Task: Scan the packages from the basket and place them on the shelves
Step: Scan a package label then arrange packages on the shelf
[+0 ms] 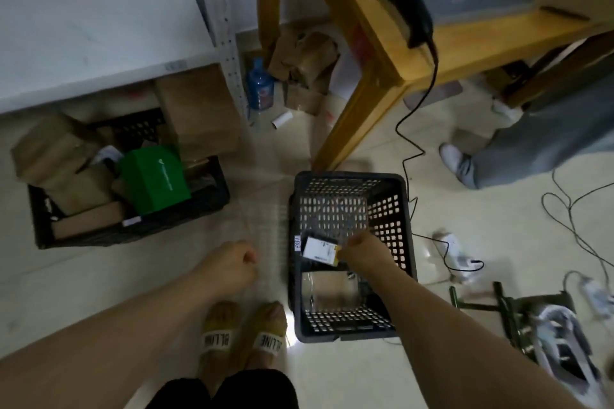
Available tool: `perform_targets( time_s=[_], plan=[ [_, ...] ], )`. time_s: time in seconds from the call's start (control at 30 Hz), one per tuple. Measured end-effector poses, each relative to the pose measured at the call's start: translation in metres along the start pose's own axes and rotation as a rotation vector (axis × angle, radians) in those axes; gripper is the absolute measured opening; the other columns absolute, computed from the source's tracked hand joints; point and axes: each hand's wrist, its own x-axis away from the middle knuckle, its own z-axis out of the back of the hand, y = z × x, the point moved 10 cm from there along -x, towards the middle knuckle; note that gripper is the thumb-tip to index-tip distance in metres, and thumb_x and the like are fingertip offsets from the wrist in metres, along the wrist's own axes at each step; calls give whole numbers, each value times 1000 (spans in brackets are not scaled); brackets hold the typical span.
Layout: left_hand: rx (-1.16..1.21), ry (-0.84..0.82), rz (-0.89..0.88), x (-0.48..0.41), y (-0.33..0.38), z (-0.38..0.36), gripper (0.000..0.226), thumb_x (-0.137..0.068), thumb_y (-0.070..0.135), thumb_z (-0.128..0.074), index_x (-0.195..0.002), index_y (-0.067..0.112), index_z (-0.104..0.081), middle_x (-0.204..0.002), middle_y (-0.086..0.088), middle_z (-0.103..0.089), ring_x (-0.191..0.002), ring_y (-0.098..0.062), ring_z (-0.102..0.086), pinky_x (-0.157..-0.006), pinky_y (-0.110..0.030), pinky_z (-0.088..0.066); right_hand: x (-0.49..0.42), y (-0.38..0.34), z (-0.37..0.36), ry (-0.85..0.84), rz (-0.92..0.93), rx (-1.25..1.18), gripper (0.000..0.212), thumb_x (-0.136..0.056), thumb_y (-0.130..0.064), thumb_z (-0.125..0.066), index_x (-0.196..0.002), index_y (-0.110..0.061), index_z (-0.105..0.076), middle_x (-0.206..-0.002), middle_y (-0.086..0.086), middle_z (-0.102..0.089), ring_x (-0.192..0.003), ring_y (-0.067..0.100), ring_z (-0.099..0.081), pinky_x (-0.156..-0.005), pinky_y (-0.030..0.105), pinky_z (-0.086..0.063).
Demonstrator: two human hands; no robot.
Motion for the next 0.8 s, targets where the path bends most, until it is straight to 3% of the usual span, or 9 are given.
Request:
perform_targets(
  time_s=[0.13, 0.27, 0.37, 0.5, 0.6, 0.7, 0.8],
  plan=[
    [-107, -29, 13, -81, -31, -23, 10, -90, 14, -67, -88, 22, -61, -94, 4, -61, -97, -17, -61, -81, -25, -49, -84, 23, -38, 0, -4, 17, 40, -88, -24, -70, -124, -14, -56, -116, 9, -64, -102, 26, -63, -78, 30, -49],
    [-127, 34, -53, -170, -51, -33, 8, -75, 29, -63, -77, 22, -62, -89, -4, -66, -89, -26, -66, -81, -37, -55, -165, 40, -86, -1, 9, 88, 49, -84, -28, -73, -130, -21, -54, -125, 8, -63, -105, 26, -62, -89, 38, -56],
    [-185, 63, -135, -221, -41, -48, 14, -84, 14, -66, -98, 10, -69, -102, -3, -66, -98, -24, -64, -83, -28, -51, -220, 49, -119, -8, -20, 200, 61, -84, -34, -73, -137, -23, -45, -135, 12, -56, -121, 34, -57, -101, 49, -51],
    [-326, 64, -367, -269, -14, -79, 22, -88, 17, -67, -110, 19, -65, -113, 3, -56, -110, -15, -54, -94, -27, -45, -283, 63, -161, -13, -33, 324, 75, -85, -36, -75, -146, -22, -35, -145, 14, -42, -134, 36, -43, -109, 51, -41],
    [-448, 78, -555, -291, 15, -101, 25, -90, 25, -66, -115, 25, -61, -121, 5, -52, -118, -15, -46, -98, -35, -43, -320, 75, -189, -20, -21, 421, 81, -83, -37, -77, -148, -23, -30, -150, 15, -36, -139, 37, -37, -109, 54, -37],
    [-585, 195, -769, -300, 49, -107, 31, -88, 32, -68, -117, 26, -60, -124, 5, -50, -123, -18, -40, -104, -39, -34, -353, 92, -210, -33, -24, 485, 93, -82, -39, -79, -152, -24, -20, -157, 16, -26, -145, 38, -26, -113, 59, -31],
    [-722, 218, -856, -312, 65, -117, 35, -87, 37, -67, -120, 27, -60, -127, 5, -50, -128, -20, -35, -107, -40, -23, -383, 117, -230, -65, -39, 506, 108, -78, -40, -82, -157, -25, -9, -163, 15, -15, -151, 39, -16, -116, 65, -23]
  ],
)
